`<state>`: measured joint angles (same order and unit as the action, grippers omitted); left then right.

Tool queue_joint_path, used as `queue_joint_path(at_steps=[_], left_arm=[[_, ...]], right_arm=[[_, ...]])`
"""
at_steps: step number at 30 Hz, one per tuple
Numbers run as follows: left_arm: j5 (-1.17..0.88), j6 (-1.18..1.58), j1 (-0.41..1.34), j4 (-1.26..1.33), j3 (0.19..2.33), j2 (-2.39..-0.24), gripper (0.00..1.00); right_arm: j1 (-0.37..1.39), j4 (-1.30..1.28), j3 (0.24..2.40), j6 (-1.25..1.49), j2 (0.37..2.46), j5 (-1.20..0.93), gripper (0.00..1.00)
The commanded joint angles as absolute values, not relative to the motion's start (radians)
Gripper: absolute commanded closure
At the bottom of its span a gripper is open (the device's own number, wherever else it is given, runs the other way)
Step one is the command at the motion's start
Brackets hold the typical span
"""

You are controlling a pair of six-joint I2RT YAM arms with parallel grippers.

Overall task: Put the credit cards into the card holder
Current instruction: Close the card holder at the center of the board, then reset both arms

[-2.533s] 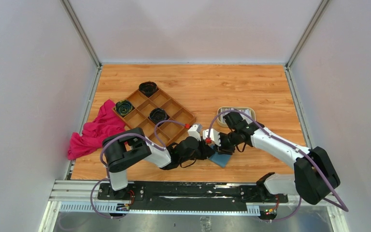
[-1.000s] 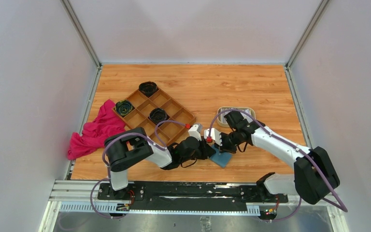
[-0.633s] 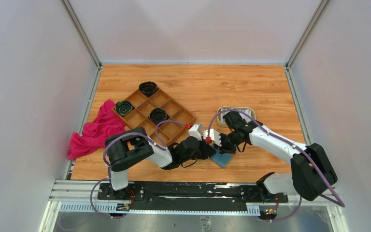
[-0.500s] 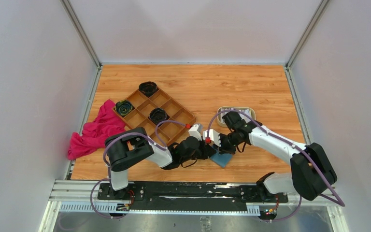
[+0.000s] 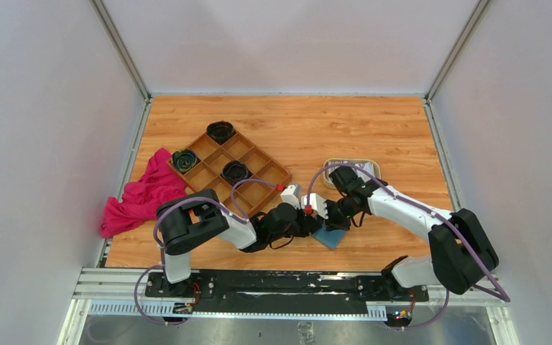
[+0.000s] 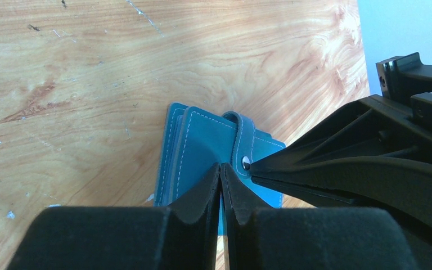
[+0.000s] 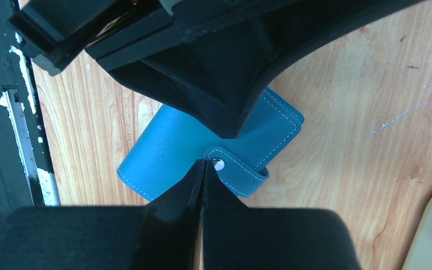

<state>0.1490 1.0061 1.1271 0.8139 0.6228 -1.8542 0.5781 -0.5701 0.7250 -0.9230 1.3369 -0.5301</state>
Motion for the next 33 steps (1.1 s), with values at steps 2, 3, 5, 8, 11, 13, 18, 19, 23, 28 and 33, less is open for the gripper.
queue_joint_path(at_steps=[2,3,5,8,11,13,18,19,23,28,33], left_arm=[[0.164,0.992,1.124,0.758,0.62,-1.882,0.91],[0.164,0.991,1.124,0.759,0.62,-1.882,0.91],[0.164,0.992,1.124,0.759,0.62,-1.882,0.91],[0.163,0.992,1.123,0.759,0.621,-1.882,0.91],[0.163,0.99,1.123,0.759,0.62,-1.881,0.91],[0.161,0.985,1.124,0.759,0.62,-1.876,0.91],[0.159,0.961,1.123,0.758,0.608,-1.834,0.86],[0.157,0.953,1.123,0.756,0.604,-1.813,0.85],[0.16,0.91,1.123,0.729,0.586,-1.728,0.81],[0.158,0.8,1.124,0.668,0.533,-1.551,0.69],[0.195,0.62,1.123,0.43,0.504,-1.249,0.55]], right_arm=[[0.596,-0.605,0.717,-0.906,1.391,-0.477,1.0],[0.597,-0.604,0.718,-0.902,1.397,-0.472,1.0],[0.597,-0.605,0.72,-0.896,1.408,-0.466,1.0],[0.595,-0.605,0.726,-0.886,1.421,-0.462,1.0],[0.596,-0.618,0.737,-0.874,1.428,-0.484,1.0],[0.596,-0.643,0.769,-0.852,1.425,-0.506,0.94],[0.57,-0.701,0.814,-0.845,1.363,-0.553,0.66],[0.557,-0.709,0.815,-0.854,1.343,-0.562,0.61],[0.457,-0.744,0.819,-0.894,1.232,-0.613,0.52],[0.343,-0.776,0.82,-0.926,1.106,-0.664,0.5],[0.22,-0.775,0.849,-0.905,0.989,-0.664,0.43]])
